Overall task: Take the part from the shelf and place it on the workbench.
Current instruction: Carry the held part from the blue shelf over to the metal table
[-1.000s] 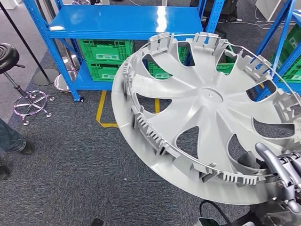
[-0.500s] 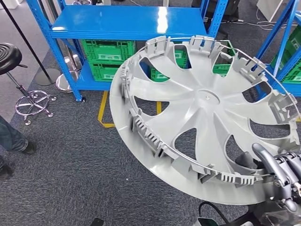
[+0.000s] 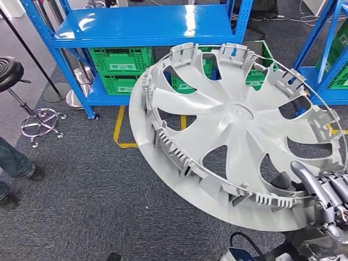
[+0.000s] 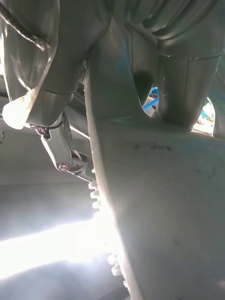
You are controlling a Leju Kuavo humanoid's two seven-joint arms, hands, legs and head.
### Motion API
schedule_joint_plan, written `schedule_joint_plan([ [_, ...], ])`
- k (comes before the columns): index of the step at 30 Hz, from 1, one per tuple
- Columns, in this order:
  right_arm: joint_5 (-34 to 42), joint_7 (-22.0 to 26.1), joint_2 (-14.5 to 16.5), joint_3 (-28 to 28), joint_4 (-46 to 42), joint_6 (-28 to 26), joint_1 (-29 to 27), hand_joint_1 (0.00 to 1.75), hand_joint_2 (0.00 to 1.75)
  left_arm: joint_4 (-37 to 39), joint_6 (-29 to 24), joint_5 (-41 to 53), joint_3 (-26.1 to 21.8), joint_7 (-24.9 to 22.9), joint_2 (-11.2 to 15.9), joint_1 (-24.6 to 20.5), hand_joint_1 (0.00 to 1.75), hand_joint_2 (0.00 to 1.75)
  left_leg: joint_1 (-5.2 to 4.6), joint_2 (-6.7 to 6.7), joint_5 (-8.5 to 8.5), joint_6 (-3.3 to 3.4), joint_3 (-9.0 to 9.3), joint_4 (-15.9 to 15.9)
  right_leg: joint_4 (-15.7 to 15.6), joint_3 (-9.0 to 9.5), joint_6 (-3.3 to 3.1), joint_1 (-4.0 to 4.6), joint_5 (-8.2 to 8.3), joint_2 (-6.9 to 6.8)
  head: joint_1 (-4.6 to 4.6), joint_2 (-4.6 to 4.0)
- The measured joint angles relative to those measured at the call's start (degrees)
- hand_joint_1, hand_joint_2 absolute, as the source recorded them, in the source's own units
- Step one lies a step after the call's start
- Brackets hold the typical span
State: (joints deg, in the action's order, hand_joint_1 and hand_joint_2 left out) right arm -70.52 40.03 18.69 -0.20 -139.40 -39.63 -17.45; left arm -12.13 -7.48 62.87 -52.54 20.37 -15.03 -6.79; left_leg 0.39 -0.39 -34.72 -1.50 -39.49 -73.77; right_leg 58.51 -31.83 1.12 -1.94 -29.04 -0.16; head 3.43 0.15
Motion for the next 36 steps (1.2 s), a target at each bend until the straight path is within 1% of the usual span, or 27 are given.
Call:
schedule_joint_plan([
  [1, 0.00, 0.01, 0.00, 0.00, 0.05, 0.00, -0.01, 1.75, 1.75, 0.00, 0.00, -0.01, 0.00, 0.00, 0.02, 0.04, 0.00, 0.00, 0.04, 0.00, 0.22, -0.02, -0.46, -1.01, 0.01, 0.04, -0.01, 0.02, -0.01, 0.01, -0.01, 0.00],
  [2, 0.01, 0.01, 0.00, 0.00, 0.09, 0.00, -0.01, 1.75, 1.75, 0.00, 0.00, -0.01, 0.00, 0.00, 0.02, 0.06, 0.00, 0.00, 0.06, 0.00, 1.60, 0.05, 0.17, 0.35, 0.02, 0.13, 0.00, 0.02, -0.03, 0.06, -0.01, 0.00],
  [4, 0.01, 0.02, 0.00, 0.00, 0.11, 0.00, -0.01, 1.75, 1.75, 0.00, 0.00, -0.01, 0.00, 0.00, 0.05, 0.05, 0.00, 0.00, 0.06, -0.01, 5.61, 0.38, 3.65, 7.75, 0.01, 0.34, 0.09, 0.03, -0.10, 0.16, 0.01, 0.00],
  [5, 0.02, 0.01, 0.00, 0.00, 0.11, 0.00, 0.00, 1.75, 1.75, 0.00, 0.00, -0.01, 0.00, 0.00, 0.05, 0.01, 0.00, 0.00, -0.03, -0.02, 6.93, 0.60, 5.31, 11.36, 0.07, 0.31, 0.21, 0.12, -0.14, 0.21, 0.01, 0.00],
  [6, 0.03, 0.00, 0.00, 0.00, 0.11, 0.00, 0.00, 1.75, 1.75, 0.00, 0.00, -0.01, 0.00, 0.00, 0.06, -0.03, 0.00, 0.00, -0.12, -0.03, 7.49, 0.82, 6.31, 13.73, 0.10, 0.18, 0.40, 0.21, -0.13, 0.23, 0.03, 0.00],
  [7, 0.03, 0.00, 0.00, 0.00, 0.11, 0.00, -0.01, 1.75, 1.75, 0.00, 0.00, -0.01, 0.00, 0.00, 0.07, -0.06, 0.00, 0.00, -0.23, -0.05, 7.37, 1.03, 6.62, 14.71, 0.08, 0.00, 0.64, 0.28, -0.06, 0.23, 0.05, 0.00],
  [10, 0.03, 0.04, 0.00, 0.00, 0.11, 0.00, -0.03, 1.75, 1.75, 0.00, 0.00, -0.02, 0.00, 0.00, 0.05, 0.02, 0.00, 0.00, -0.23, -0.03, 7.54, 1.96, 6.53, 15.42, 0.14, -0.36, 1.44, 0.27, -0.27, 0.17, 0.09, 0.00],
  [11, 0.04, 0.06, 0.00, 0.00, 0.11, 0.00, -0.03, 1.75, 1.75, 0.00, -0.01, -0.03, 0.00, 0.00, 0.03, 0.02, 0.00, 0.00, -0.15, 0.01, 7.74, 2.36, 6.59, 15.69, 1.21, -0.86, 1.59, 0.28, -1.13, 0.17, 0.12, 0.00],
  [12, 0.05, 0.08, 0.00, 0.00, 0.11, -0.01, -0.03, 1.75, 1.75, 0.00, -0.01, -0.04, 0.00, 0.00, 0.02, -0.03, 0.00, 0.00, -0.08, 0.05, 7.90, 2.71, 6.63, 15.92, 3.55, -1.92, 1.65, 0.29, -2.61, 0.17, 0.20, 0.00],
  [14, 0.09, 0.08, 0.00, 0.00, 0.14, -0.01, -0.03, 1.75, 1.75, 0.00, -0.02, -0.05, 0.00, 0.00, 0.01, -0.06, 0.00, 0.00, -0.30, 0.12, 7.98, 3.08, 6.54, 15.93, 10.99, -5.24, 1.66, 0.37, -6.25, 0.19, 0.30, 0.00],
  [15, 0.11, 0.08, 0.00, 0.00, 0.19, -0.01, -0.06, 1.75, 1.75, 0.00, -0.02, -0.05, 0.00, 0.00, 0.01, -0.04, 0.00, 0.00, -0.46, 0.15, 7.99, 3.17, 6.52, 15.91, 14.32, -6.75, 1.66, 0.39, -7.41, 0.19, 0.33, 0.00],
  [16, 0.14, 0.07, 0.00, 0.00, 0.25, 0.00, -0.08, 1.75, 1.75, 0.00, -0.02, -0.07, 0.00, 0.00, 0.01, 0.00, 0.00, 0.00, -0.61, 0.16, 8.00, 3.22, 6.51, 15.88, 15.92, -7.49, 1.61, 0.42, -7.51, 0.18, 0.32, 0.00],
  [17, 0.18, 0.07, 0.00, 0.00, 0.30, 0.00, -0.10, 1.75, 1.75, 0.00, 0.01, -0.07, 0.00, -0.02, 0.01, 0.02, 0.00, 0.00, -0.73, 0.15, 8.00, 3.24, 6.52, 15.83, 15.20, -7.13, 1.49, 0.48, -6.47, 0.18, 0.32, 0.00],
  [18, 0.22, 0.07, 0.00, 0.00, 0.32, 0.00, -0.12, 1.75, 1.75, 0.00, 0.13, -0.05, 0.00, -0.08, 0.00, 0.03, 0.00, 0.00, -0.82, 0.10, 7.99, 3.24, 6.54, 15.74, 12.31, -5.72, 1.30, 0.55, -4.58, 0.17, 0.33, 0.00],
  [19, 0.27, 0.07, -0.01, 0.00, 0.33, 0.00, -0.11, 1.75, 1.75, 0.01, 0.34, 0.01, 0.01, -0.20, -0.01, 0.02, 0.00, 0.00, -0.87, 0.06, 7.94, 3.21, 6.55, 15.63, 8.20, -3.74, 1.05, 0.66, -2.64, 0.15, 0.33, 0.00],
  [20, 0.34, 0.08, -0.01, 0.01, 0.34, 0.00, -0.08, 1.75, 1.75, 0.01, 0.61, 0.11, 0.03, -0.34, -0.03, 0.00, 0.00, 0.00, -1.01, 0.01, 7.88, 3.12, 6.45, 15.40, 4.32, -1.79, 0.83, 0.80, -1.31, 0.12, 0.33, 0.00],
  [21, 0.40, 0.07, -0.01, 0.03, 0.37, 0.00, -0.05, 1.75, 1.75, 0.02, 0.85, 0.23, 0.05, -0.50, -0.05, -0.01, 0.00, 0.00, -1.10, -0.01, 7.88, 2.94, 6.28, 15.23, 1.66, -0.45, 0.64, 0.93, -0.60, 0.12, 0.30, 0.00],
  [22, 0.45, 0.07, -0.01, 0.04, 0.41, 0.00, -0.04, 1.75, 1.75, 0.03, 1.02, 0.32, 0.08, -0.66, -0.07, 0.00, 0.00, 0.00, -1.15, 0.00, 7.93, 2.71, 6.09, 15.10, 0.37, 0.19, 0.49, 1.06, -0.48, 0.17, 0.28, 0.00],
  [24, 0.49, 0.04, 0.00, 0.07, 0.50, 0.00, -0.05, 1.75, 1.75, 0.04, 1.09, 0.43, 0.15, -0.86, -0.11, 0.01, 0.00, 0.00, -1.12, 0.01, 8.17, 2.18, 5.88, 15.05, 0.12, 0.25, 0.14, 1.16, -0.34, 0.28, 0.25, 0.00],
  [26, 0.51, 0.03, 0.00, 0.08, 0.56, 0.00, -0.03, 1.75, 1.75, 0.04, 1.09, 0.47, 0.24, -0.93, -0.13, -0.02, 0.00, 0.00, -1.05, 0.02, 7.27, 1.55, 5.53, 14.09, -0.20, 0.28, -0.33, 0.91, 0.03, 0.17, 0.14, 0.00],
  [28, 0.54, 0.03, 0.00, 0.10, 0.58, 0.00, 0.02, 1.75, 1.75, 0.04, 1.09, 0.52, 0.30, -0.94, -0.11, -0.03, 0.00, 0.00, -0.79, 0.05, 3.97, 0.78, 3.54, 9.09, -0.40, 0.29, -0.65, 0.67, 0.26, -0.04, -0.06, 0.00],
  [30, 0.56, 0.04, 0.00, 0.11, 0.65, 0.00, 0.02, 1.75, 1.75, 0.04, 1.09, 0.54, 0.31, -0.97, -0.08, 0.03, 0.00, 0.00, -0.41, 0.06, 0.41, 0.20, 0.49, 1.50, -0.38, 0.13, -0.77, 0.66, 0.34, -0.14, -0.15, 0.00],
  [31, 0.56, 0.04, 0.00, 0.11, 0.68, 0.00, 0.02, 1.75, 1.75, 0.04, 1.09, 0.54, 0.31, -0.98, -0.06, 0.07, 0.00, 0.00, -0.26, 0.06, -0.15, 0.04, -0.31, -0.73, -0.37, 0.09, -0.78, 0.65, 0.37, -0.16, -0.14, 0.00],
  [32, 0.56, 0.04, 0.00, 0.11, 0.71, 0.00, 0.01, 1.75, 1.75, 0.04, 1.09, 0.54, 0.31, -0.99, -0.05, 0.10, 0.00, 0.00, -0.15, 0.07, 0.41, -0.04, -0.13, -0.81, -0.36, 0.08, -0.77, 0.65, 0.40, -0.15, -0.15, 0.00],
  [33, 0.56, 0.04, 0.00, 0.11, 0.72, 0.00, 0.01, 1.75, 1.75, 0.04, 1.08, 0.55, 0.31, -0.99, -0.04, 0.12, 0.00, 0.00, -0.05, 0.07, 2.01, -0.02, 1.14, 1.45, -0.36, 0.14, -0.75, 0.64, 0.42, -0.12, -0.15, 0.00],
  [35, 0.58, 0.04, 0.00, 0.11, 0.72, 0.00, 0.01, 1.75, 1.75, 0.04, 1.07, 0.56, 0.32, -1.01, -0.03, 0.08, 0.00, 0.00, -0.01, 0.06, 5.73, 0.23, 5.23, 9.39, -0.31, 0.25, -0.60, 0.73, 0.43, -0.06, -0.15, 0.00],
  [36, 0.59, 0.04, 0.00, 0.11, 0.72, 0.00, 0.02, 1.75, 1.75, 0.04, 1.07, 0.56, 0.33, -1.01, -0.03, 0.05, 0.00, 0.00, -0.07, 0.06, 6.74, 0.48, 6.78, 12.71, -0.23, 0.16, -0.42, 0.83, 0.46, -0.03, -0.14, 0.00],
])
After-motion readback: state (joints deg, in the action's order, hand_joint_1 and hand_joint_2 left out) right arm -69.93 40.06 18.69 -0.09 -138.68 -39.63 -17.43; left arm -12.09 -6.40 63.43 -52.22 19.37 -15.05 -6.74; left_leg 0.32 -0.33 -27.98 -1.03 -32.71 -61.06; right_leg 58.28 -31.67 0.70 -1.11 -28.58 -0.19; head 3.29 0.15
